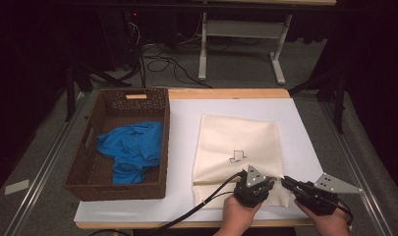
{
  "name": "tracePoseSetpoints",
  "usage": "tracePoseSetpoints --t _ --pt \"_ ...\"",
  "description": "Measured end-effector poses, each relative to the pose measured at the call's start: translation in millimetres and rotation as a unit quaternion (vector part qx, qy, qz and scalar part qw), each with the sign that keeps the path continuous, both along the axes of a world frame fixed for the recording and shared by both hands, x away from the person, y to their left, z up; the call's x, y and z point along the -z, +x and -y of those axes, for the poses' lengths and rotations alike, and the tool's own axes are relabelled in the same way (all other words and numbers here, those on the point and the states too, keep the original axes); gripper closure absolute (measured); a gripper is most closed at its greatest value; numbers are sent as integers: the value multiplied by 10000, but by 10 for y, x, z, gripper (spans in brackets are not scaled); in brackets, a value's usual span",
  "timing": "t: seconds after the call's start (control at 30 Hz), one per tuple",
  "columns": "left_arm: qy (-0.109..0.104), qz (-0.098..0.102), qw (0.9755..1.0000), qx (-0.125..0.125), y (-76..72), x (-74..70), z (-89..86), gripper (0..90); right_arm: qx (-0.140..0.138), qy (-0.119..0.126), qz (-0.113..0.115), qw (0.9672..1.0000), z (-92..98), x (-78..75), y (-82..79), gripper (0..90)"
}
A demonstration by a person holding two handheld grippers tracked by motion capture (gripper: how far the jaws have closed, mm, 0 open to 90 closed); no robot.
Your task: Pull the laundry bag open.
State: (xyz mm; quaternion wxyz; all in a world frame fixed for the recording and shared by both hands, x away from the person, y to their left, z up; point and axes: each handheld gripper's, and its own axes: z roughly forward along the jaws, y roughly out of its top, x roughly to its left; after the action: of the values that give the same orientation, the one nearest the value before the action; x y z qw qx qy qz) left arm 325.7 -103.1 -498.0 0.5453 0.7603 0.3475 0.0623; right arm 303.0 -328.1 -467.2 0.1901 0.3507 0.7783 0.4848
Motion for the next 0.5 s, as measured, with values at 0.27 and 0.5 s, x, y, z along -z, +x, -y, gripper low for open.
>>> tracePoseSetpoints --t 0.27,0.5 --pt "72 129 9999 -24 -18 -20 -12 860 -13 -85 3 10000 -12 9 0 842" --pt "81 101 9999 -26 -29 -12 -23 861 36 -91 -64 9999 -3 30 -6 844"
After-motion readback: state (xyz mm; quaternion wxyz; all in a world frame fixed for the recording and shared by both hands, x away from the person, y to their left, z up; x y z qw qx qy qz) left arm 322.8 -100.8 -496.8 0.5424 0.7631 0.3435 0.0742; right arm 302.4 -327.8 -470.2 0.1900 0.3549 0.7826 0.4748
